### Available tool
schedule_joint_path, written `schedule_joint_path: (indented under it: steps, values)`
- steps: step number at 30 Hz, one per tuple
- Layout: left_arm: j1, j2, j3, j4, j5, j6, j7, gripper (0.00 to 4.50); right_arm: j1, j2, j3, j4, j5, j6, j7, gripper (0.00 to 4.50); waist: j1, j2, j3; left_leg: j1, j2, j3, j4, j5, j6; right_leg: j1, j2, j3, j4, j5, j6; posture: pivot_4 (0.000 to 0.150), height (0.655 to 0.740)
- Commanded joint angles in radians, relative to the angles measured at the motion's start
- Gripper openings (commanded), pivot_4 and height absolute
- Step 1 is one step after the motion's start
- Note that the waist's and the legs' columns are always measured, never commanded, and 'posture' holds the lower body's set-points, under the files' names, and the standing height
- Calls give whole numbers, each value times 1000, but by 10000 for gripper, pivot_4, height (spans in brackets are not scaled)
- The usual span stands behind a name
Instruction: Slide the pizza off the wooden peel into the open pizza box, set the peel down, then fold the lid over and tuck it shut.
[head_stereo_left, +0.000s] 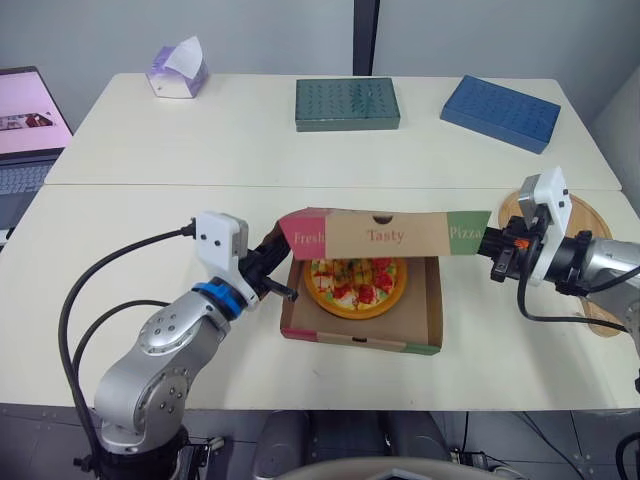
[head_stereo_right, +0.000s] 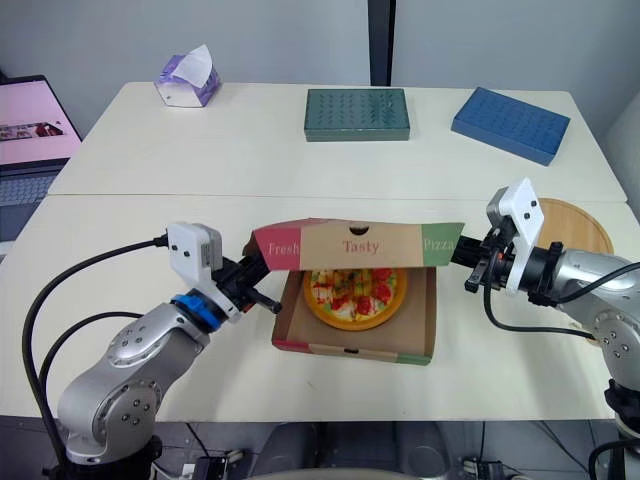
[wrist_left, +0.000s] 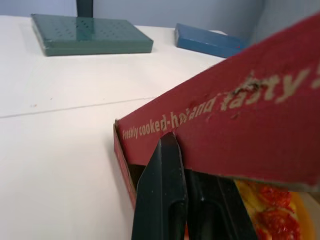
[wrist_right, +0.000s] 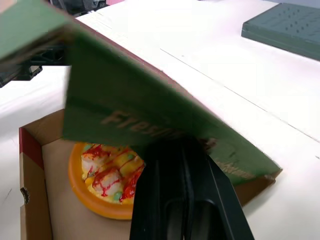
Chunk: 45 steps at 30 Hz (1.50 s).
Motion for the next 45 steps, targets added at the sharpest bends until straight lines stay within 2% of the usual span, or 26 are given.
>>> schedule_joint_path:
  steps: [1, 10, 14, 20, 23, 25, 28, 30, 32, 35, 38, 44, 45]
  values:
    - [45, 21, -2, -25, 27, -57, -26, 429, 31, -8, -30, -54, -4, -17, -12, 0, -1, 0, 0, 0, 0, 0, 0, 0, 0, 0, 0, 0, 0, 0, 0, 1500, 7400]
    - [157, 43, -31, 12, 83, -129, -67, 429, 120, 0, -40, -96, -31, -43, -34, 0, -4, 0, 0, 1, 0, 1, 0, 0, 0, 0, 0, 1, 0, 0, 0, 1500, 7400]
    - [180, 49, 7, 15, 57, -160, -103, 429, 127, 6, -38, -99, -34, -48, -39, 0, -4, 0, 0, 0, 0, 1, 0, 0, 0, 0, 0, 0, 0, 0, 0, 1500, 7400]
    - [218, 143, 102, 30, -19, -177, -247, 18266, 138, 10, -40, -100, -37, -54, -46, 0, -2, 0, 0, 0, 0, 0, -1, 0, 0, 0, 0, 0, -1, 0, 0, 1500, 7400]
    - [243, 276, 174, 52, -145, -114, -427, 28687, 148, 11, -41, -99, -40, -61, -47, 0, -3, 0, 0, 0, 0, 0, -1, 0, 0, 0, 0, 0, -1, 0, 0, 1500, 7400]
    - [245, 379, 212, 86, -181, -92, -531, 34331, 151, 11, -40, -99, -42, -66, -49, 0, -3, 1, 0, 0, 1, 0, -1, 0, 0, 0, 0, 0, -1, 0, 0, 1500, 7400]
    - [194, 483, 277, 172, -264, -25, -606, 34331, 153, 13, -38, -98, -44, -70, -54, 0, -4, 1, 0, 0, 0, 0, -1, 0, 0, 0, 0, 0, -1, 0, 0, 1500, 7400]
    - [112, 567, 321, 261, -339, 36, -678, 34331, 155, 15, -37, -101, -46, -73, -58, 0, -4, 1, 1, 0, 1, 0, -1, 0, 0, 0, 0, -1, -1, 0, 0, 1500, 7400]
    - [20, 631, 323, 333, -361, 60, -725, 34331, 163, 15, -38, -106, -49, -77, -59, 0, -3, 1, 1, 0, 1, -1, -1, 0, 0, 0, 1, -2, -1, 0, 0, 1500, 7400]
    - [-190, 674, 261, 443, -377, 93, -760, 28649, 170, 15, -40, -113, -48, -78, -64, 0, -3, 1, 1, -1, 0, 0, -1, 0, 0, 0, 0, -1, -2, 0, 0, 1500, 7400]
    - [-406, 653, 149, 504, -349, 100, -789, 19205, 172, 15, -37, -118, -48, -78, -68, 0, -4, 1, 1, -1, 0, -1, -1, 0, 0, -1, 0, -2, -2, 0, 0, 1500, 7400]
    - [-699, 528, -164, 585, -161, 2, -922, 128, 171, 12, -31, -122, -48, -76, -68, 0, -7, 1, 1, -1, 0, 0, -1, 0, 0, -1, 0, -1, -1, 0, 0, 1500, 7400]
    - [-727, 498, -199, 602, -139, -13, -942, 128, 171, 11, -31, -123, -48, -76, -68, 0, -8, 1, 1, -1, 0, 0, -1, 0, 0, -1, 0, -1, -1, 0, 0, 1500, 7400]
